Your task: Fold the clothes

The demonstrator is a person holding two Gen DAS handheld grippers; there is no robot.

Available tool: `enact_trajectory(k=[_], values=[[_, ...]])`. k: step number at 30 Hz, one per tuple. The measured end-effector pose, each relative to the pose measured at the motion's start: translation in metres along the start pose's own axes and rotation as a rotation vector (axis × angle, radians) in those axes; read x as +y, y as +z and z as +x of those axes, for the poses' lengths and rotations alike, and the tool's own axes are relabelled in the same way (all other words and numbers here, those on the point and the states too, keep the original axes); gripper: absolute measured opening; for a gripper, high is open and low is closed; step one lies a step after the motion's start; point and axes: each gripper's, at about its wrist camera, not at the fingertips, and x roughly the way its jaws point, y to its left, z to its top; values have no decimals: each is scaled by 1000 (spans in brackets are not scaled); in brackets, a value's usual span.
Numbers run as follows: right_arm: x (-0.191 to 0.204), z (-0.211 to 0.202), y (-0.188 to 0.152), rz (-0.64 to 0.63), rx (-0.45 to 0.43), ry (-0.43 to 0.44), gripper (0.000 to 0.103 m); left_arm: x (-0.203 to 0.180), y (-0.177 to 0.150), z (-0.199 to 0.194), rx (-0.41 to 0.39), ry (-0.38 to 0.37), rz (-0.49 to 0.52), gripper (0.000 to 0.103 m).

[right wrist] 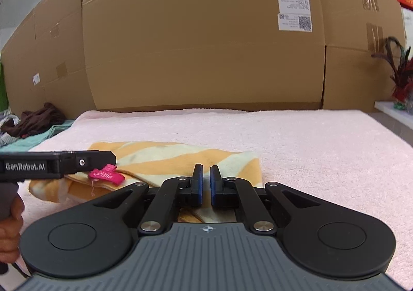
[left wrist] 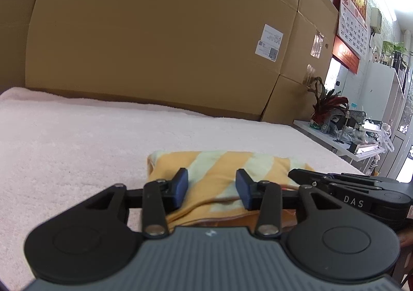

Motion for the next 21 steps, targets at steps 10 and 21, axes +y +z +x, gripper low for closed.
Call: enact_trajectory(k=[10, 21], values=[[0, -9, -10, -64, -54, -2, 2, -5, -3, -6, -22, 25, 54, 56], [8, -32, 8, -26, -65, 13, 7, -15, 15, -4, 73, 114, -23, 58]])
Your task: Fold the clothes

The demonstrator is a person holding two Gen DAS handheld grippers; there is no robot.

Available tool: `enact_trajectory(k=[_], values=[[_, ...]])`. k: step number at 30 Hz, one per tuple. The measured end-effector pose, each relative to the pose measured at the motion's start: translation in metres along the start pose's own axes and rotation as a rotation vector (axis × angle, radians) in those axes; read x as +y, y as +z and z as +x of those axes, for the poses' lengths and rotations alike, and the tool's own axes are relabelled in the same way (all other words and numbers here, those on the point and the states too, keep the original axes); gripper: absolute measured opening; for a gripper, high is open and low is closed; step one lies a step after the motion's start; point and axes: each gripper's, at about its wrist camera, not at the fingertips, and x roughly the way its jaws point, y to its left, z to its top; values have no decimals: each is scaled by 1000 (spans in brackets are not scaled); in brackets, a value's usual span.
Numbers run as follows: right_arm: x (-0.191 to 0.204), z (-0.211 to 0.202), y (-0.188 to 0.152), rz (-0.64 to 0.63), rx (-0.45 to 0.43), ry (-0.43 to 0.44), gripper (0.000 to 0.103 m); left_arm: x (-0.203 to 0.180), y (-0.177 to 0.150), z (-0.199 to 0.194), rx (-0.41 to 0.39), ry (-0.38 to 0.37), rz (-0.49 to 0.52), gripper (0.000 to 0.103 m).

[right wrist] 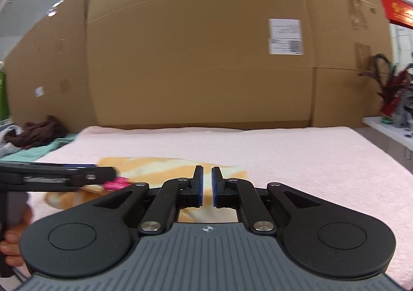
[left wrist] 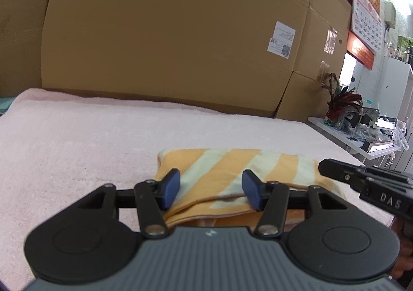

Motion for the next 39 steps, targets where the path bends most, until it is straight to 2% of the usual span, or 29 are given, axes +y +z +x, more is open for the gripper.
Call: enact_trajectory(k=[2, 5, 12, 16, 22, 25, 39], values=[[6, 10, -5, -6, 28, -1, 11, -7, 2, 2, 18, 27, 4, 66], [2, 15, -18, 15, 11, -3, 12, -16, 1, 3, 21, 66, 22, 68], [-5, 11, -22, 34, -5, 10, 12, -24, 2, 5, 26, 126, 11, 73], [-6, 8, -22, 19, -9, 8, 12, -25, 3, 7, 33, 160, 17, 81], [-8, 3, -24, -3, -19, 6, 12, -18, 3, 10, 49, 176, -16, 92], [-9, -1, -24, -6, -24, 5, 12, -13, 2, 11, 58, 165, -55, 93], [-14, -9, -24, 7, -25, 16, 12, -15, 0, 10, 51, 193, -47, 99]])
